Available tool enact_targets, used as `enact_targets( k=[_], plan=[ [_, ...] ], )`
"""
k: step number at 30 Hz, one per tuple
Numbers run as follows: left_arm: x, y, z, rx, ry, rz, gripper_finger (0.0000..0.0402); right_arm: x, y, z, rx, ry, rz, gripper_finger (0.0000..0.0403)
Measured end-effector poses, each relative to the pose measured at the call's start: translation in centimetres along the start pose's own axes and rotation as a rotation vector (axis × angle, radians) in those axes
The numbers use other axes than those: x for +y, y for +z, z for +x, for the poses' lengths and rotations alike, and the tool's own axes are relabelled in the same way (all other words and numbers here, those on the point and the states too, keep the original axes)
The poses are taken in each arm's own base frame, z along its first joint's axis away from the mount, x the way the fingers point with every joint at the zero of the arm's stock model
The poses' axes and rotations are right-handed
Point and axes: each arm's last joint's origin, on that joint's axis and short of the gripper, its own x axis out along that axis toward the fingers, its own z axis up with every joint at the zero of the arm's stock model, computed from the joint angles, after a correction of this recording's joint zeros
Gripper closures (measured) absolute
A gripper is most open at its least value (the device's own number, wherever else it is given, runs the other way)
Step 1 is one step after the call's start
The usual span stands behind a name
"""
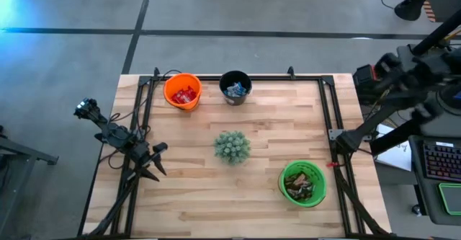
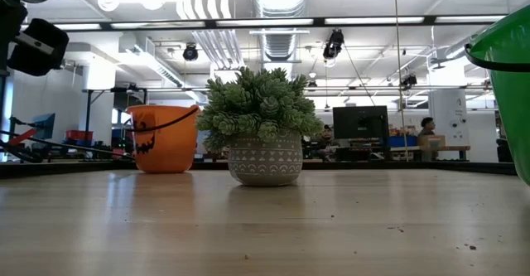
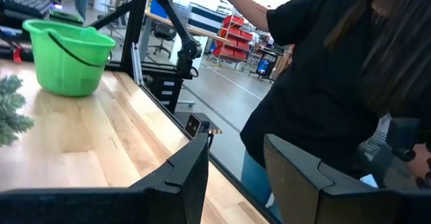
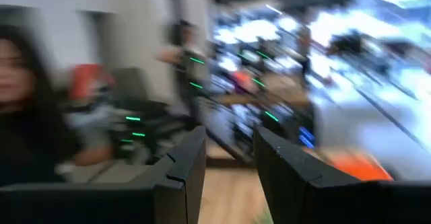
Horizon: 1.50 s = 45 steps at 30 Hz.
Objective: Organize candy in baskets
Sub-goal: Return to Home Position
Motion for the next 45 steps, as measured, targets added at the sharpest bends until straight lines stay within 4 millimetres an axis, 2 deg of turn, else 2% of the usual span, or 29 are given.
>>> enact_targets(
  k=[6,9,15,23,30,45],
  plan=[
    [0.0,0.1,0.0,-0.004,-0.001,0.077,0.0274,0.0,0.1,-2.9,-0.123,0.329,-0.158,0.0287],
    [0.0,0.1,0.0,-0.004,-0.001,0.101,0.0274,-0.2,-0.7,-3.3,-0.112,0.337,-0.154,0.0287],
    [0.0,0.1,0.0,-0.007,-0.002,0.104,0.0274,-0.5,-3.6,-3.3,-0.038,0.313,-0.067,0.0287],
    [-0.1,0.3,0.0,-0.026,-0.007,0.105,0.0274,-0.3,-9.4,-1.4,-0.001,0.310,-0.048,0.0287],
    [-0.2,0.6,0.0,-0.056,-0.015,0.147,0.0274,0.0,-15.9,1.0,-0.009,0.311,0.009,0.0287],
    [-0.2,0.7,0.0,-0.069,-0.017,0.186,0.0274,0.4,-28.1,5.0,-0.002,0.314,0.038,0.0287]
  ],
)
